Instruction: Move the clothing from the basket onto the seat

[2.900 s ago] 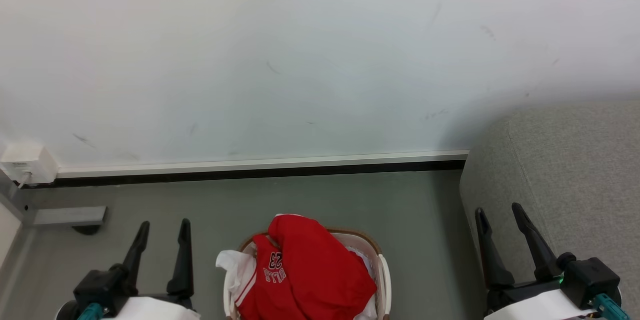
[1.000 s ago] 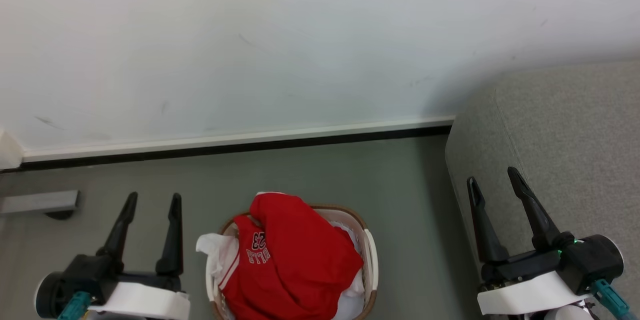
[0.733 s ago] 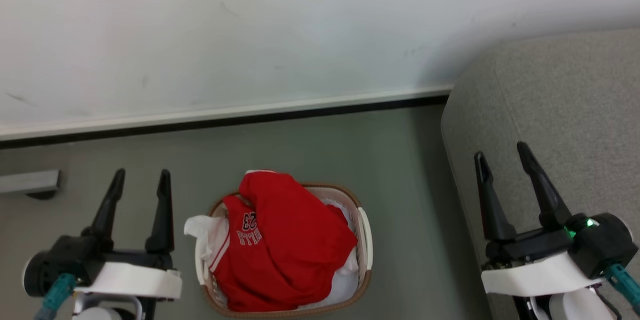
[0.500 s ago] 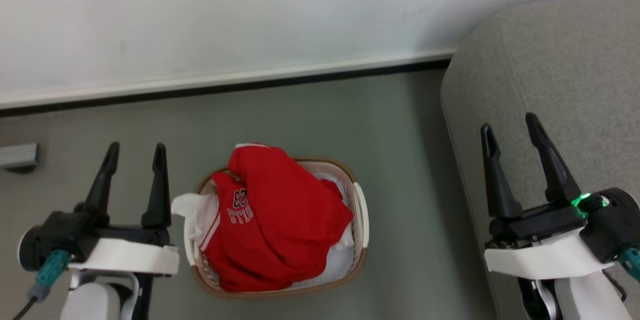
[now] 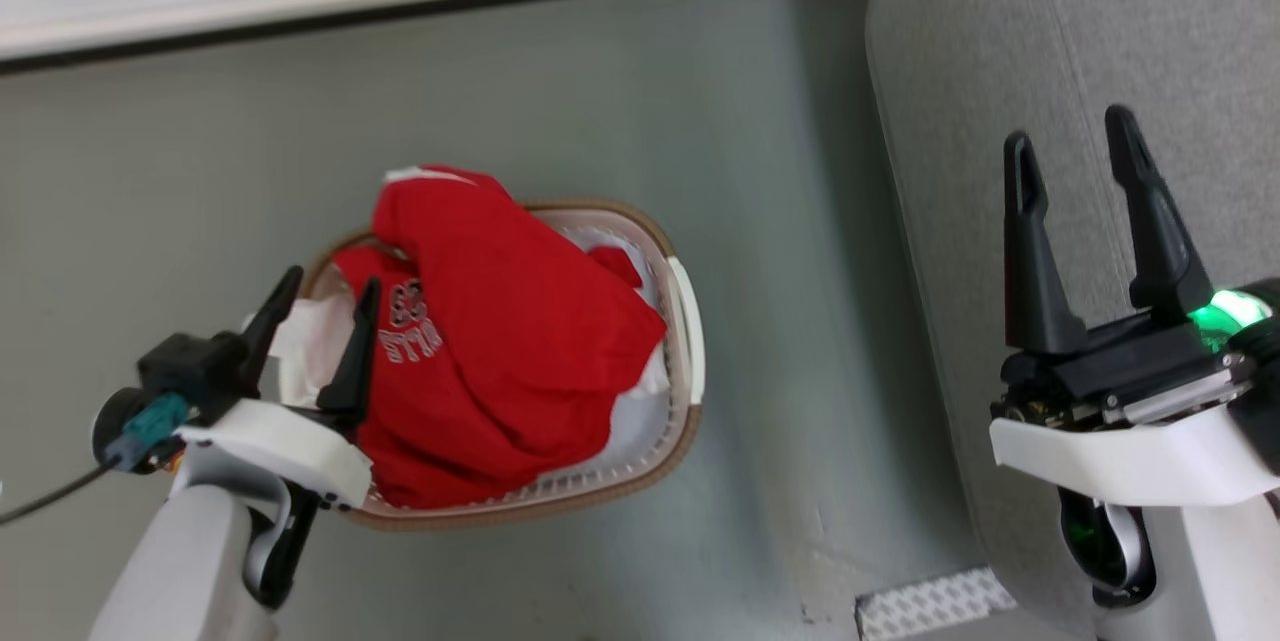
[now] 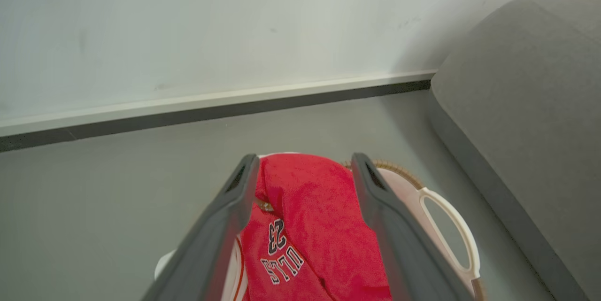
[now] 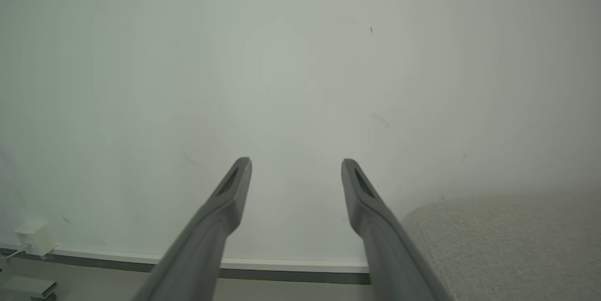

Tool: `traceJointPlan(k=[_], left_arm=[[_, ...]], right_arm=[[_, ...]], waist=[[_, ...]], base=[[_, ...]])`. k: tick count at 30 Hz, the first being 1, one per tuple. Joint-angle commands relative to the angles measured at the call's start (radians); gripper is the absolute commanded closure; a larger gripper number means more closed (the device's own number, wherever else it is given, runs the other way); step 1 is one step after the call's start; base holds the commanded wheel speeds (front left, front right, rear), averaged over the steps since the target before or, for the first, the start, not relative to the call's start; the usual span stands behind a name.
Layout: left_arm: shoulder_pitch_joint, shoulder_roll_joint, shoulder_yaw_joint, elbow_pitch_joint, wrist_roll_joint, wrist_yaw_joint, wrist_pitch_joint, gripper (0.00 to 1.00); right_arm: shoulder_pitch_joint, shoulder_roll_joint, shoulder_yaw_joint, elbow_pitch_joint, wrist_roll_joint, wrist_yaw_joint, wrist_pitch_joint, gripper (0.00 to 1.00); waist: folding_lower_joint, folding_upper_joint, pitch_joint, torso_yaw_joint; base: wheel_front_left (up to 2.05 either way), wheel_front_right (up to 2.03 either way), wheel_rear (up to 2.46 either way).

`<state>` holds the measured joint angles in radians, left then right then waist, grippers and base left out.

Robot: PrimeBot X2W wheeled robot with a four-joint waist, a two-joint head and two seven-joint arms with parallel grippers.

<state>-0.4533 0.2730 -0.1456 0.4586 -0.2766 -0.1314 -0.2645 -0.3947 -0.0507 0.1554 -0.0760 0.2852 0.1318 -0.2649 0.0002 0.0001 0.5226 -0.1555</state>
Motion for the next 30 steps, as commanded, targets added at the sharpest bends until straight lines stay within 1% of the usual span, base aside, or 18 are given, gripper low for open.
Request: traceJointPlan(k=[1, 5, 10, 12, 18, 24, 27, 30], left_arm=[[-0.035, 0.021, -0.033, 0.047, -0.028, 0.002, 0.000, 0.00], [-0.127, 0.060, -0.145, 0.188, -0.091, 0.002, 0.009, 0.00], [-0.227, 0.097, -0.259, 0.312, -0.178, 0.002, 0.090, 0.00], [-0.265, 0.106, -0.291, 0.347, -0.221, 0.002, 0.124, 0.00], [-0.354, 0.160, -0.373, 0.448, -0.300, 0.002, 0.227, 0.00], [-0.415, 0.205, -0.442, 0.519, -0.359, 0.002, 0.324, 0.00], [-0.435, 0.228, -0.499, 0.511, -0.381, 0.002, 0.353, 0.00], [-0.444, 0.235, -0.557, 0.500, -0.401, 0.002, 0.374, 0.00]], right_arm=[[-0.023, 0.000, 0.000, -0.013, 0.009, -0.002, 0.001, 0.00], [-0.044, 0.000, 0.011, -0.041, 0.024, -0.002, 0.001, 0.00], [-0.062, 0.001, 0.019, -0.075, 0.042, -0.002, 0.001, 0.00], [-0.066, 0.000, 0.019, -0.086, 0.051, -0.002, 0.001, 0.00], [-0.084, 0.001, 0.025, -0.124, 0.074, -0.002, 0.001, 0.00], [-0.096, 0.000, 0.033, -0.160, 0.107, -0.002, 0.001, 0.00], [-0.088, 0.001, 0.035, -0.172, 0.125, -0.002, 0.001, 0.00], [-0.070, 0.001, 0.034, -0.174, 0.143, -0.002, 0.001, 0.00]], waist=[[-0.0002, -0.0001, 0.054, -0.037], [-0.0002, -0.0001, 0.106, -0.068], [-0.0002, -0.0001, 0.168, -0.107], [-0.0002, -0.0001, 0.193, -0.124], [-0.0002, -0.0001, 0.260, -0.177], [-0.0002, -0.0001, 0.321, -0.233], [-0.0002, -0.0001, 0.344, -0.257], [-0.0002, -0.0001, 0.356, -0.271]], base=[[0.00, 0.00, 0.00], [0.00, 0.00, 0.00], [0.00, 0.00, 0.00], [0.00, 0.00, 0.00], [0.00, 0.00, 0.00], [0.00, 0.00, 0.00], [0.00, 0.00, 0.00], [0.00, 0.00, 0.00]])
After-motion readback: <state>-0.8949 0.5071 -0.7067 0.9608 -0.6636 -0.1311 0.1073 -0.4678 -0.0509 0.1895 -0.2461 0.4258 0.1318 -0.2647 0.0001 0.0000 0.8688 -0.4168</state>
